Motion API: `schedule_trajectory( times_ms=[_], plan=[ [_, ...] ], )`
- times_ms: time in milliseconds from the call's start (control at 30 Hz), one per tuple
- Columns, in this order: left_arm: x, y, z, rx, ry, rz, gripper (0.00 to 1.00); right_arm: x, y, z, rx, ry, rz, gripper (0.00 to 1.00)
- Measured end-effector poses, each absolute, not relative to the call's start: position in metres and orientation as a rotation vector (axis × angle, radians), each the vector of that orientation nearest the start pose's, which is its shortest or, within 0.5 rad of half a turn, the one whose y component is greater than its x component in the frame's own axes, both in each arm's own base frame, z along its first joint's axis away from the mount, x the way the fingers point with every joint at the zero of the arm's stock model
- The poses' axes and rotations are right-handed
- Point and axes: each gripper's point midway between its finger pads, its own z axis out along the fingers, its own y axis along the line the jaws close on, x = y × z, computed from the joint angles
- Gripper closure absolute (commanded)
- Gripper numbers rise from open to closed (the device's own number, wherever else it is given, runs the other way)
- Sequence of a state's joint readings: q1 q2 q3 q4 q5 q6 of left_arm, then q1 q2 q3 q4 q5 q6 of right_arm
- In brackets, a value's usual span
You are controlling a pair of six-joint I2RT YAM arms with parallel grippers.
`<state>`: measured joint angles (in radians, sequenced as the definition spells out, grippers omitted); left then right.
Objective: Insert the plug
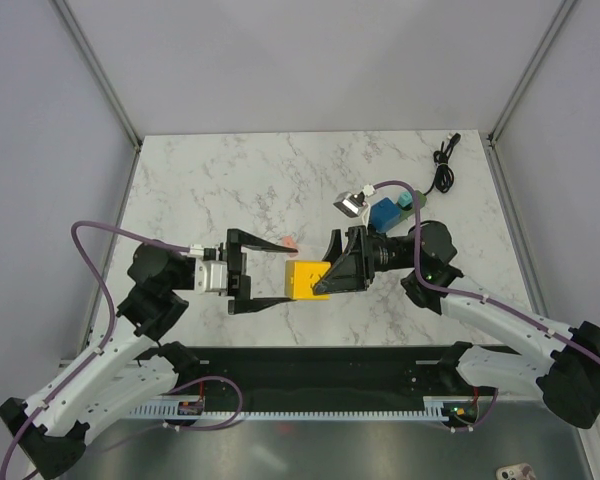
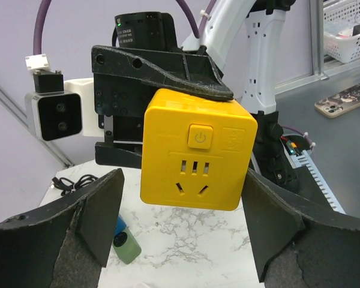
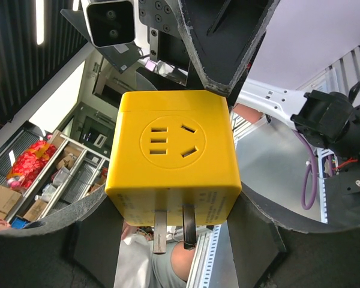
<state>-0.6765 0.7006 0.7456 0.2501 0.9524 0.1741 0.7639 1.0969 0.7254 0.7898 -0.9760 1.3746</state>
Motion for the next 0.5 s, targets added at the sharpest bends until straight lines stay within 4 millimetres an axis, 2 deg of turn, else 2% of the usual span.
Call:
schedule_trajectory(
  times_ms=[200, 400, 500],
  plan=[
    [0.101, -0.264, 0.367, 1.273, 0.737, -1.043, 0.19, 0.083, 0.315, 0.366, -0.662, 1.662, 2.282, 1.0],
    [0.101, -0.269, 0.36, 1.275, 0.754, -1.085, 0.14, 0.085, 0.319, 0.359, -0.636, 1.708, 2.308, 1.0],
    [0.101, -0.27, 0.358, 1.272, 0.766, -1.096, 0.17, 0.086, 0.32, 0.359, -0.634, 1.712, 2.31, 1.0]
  ],
)
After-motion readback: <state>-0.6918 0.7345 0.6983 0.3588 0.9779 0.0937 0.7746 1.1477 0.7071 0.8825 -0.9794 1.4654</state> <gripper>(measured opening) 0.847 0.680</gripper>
